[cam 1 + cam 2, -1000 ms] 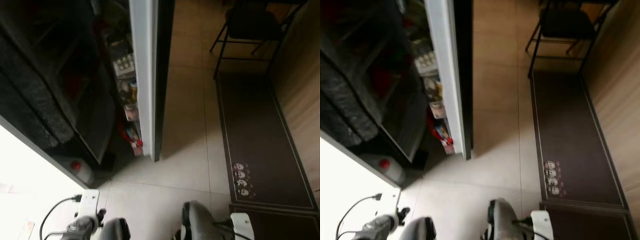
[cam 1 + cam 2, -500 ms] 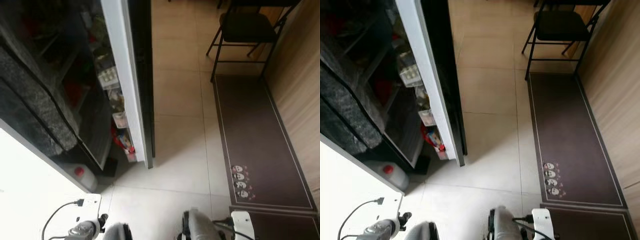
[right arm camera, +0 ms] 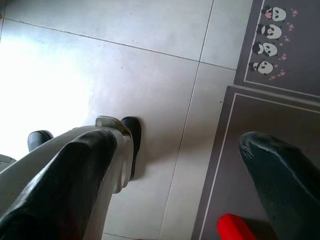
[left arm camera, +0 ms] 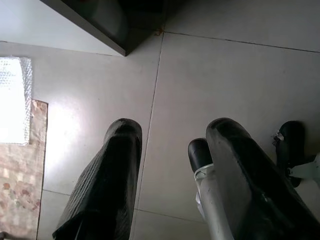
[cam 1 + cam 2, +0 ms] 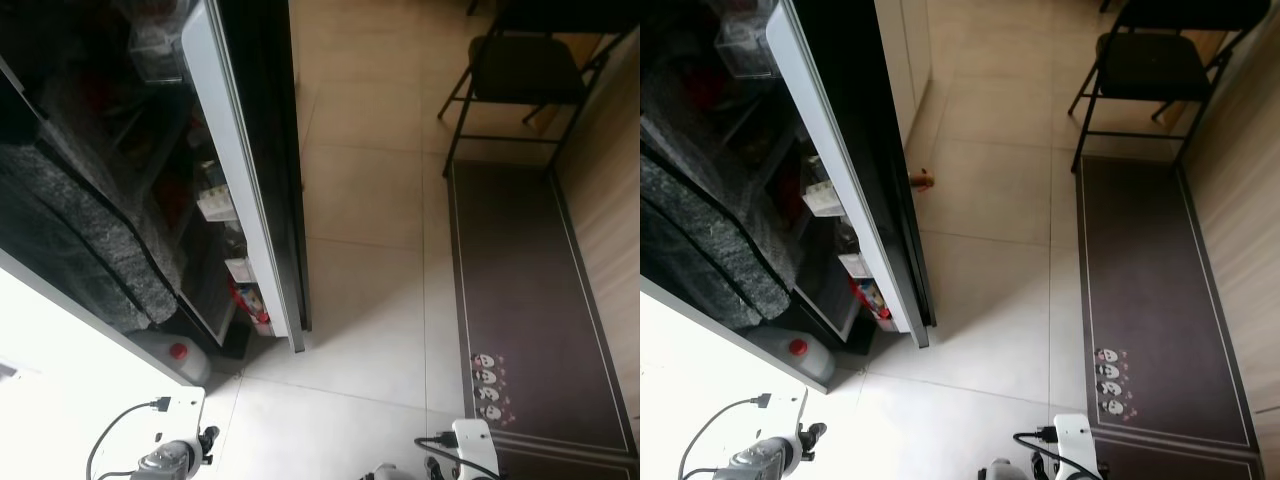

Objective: Restocking fridge

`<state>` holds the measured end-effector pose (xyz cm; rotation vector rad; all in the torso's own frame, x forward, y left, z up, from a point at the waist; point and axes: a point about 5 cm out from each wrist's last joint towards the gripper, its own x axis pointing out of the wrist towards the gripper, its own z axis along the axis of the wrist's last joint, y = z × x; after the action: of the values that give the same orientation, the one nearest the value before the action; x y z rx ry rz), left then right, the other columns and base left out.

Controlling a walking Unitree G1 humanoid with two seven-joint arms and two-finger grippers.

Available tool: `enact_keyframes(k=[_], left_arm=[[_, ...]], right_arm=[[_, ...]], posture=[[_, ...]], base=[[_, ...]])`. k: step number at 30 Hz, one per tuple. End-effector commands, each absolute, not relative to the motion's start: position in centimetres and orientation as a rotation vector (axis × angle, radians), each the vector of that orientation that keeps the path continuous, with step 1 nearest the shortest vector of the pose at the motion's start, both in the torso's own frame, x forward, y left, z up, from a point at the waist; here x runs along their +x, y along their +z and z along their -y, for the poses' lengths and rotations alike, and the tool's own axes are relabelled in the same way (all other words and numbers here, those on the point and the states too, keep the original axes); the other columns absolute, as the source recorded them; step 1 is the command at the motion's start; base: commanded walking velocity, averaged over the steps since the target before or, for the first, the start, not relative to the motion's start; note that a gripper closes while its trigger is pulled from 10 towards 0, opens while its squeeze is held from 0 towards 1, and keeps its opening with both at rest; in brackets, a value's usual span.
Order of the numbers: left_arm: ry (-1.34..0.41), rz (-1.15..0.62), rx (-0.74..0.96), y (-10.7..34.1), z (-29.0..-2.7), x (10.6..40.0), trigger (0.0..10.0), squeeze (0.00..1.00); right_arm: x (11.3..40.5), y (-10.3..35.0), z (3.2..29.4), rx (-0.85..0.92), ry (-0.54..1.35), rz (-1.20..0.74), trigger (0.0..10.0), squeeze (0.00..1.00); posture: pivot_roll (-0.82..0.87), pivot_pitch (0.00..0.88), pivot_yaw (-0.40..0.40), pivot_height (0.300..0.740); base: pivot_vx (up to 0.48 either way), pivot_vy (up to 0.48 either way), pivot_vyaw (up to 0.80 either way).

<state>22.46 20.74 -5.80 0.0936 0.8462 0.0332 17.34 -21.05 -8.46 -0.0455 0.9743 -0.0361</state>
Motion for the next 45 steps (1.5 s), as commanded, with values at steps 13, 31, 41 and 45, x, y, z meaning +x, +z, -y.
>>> enact_keyframes(k=[13,31,41,45], left_arm=[[0.031,-0.89,0.084,-6.69,-20.74,20.99,10.0,0.0],[0.017,-0.896,0.063,-6.8,-20.51,20.87,10.0,0.0],[-0.011,-0.902,0.044,-7.03,-20.2,20.51,10.0,0.0],[-0.015,-0.9,0.04,-7.03,-20.1,20.54,10.0,0.0]], right_arm=[[16.46,-8.82,21.26,-0.032,-0.044,-1.004,10.0,0.0],[16.54,-8.76,21.48,-0.051,-0.043,-1.012,10.0,0.0],[16.49,-8.78,21.54,-0.058,-0.038,-1.017,10.0,0.0],[16.46,-8.79,21.58,-0.062,-0.038,-1.019,10.0,0.0]], posture=[[-0.1,0.163,-0.01,0.74],[-0.11,0.129,-0.018,0.74],[-0.11,0.106,-0.015,0.74],[-0.11,0.097,-0.014,0.74]], base=[[0.0,0.0,0.0],[0.0,0.0,-0.38],[0.0,0.0,-0.75],[0.0,0.0,-0.75]])
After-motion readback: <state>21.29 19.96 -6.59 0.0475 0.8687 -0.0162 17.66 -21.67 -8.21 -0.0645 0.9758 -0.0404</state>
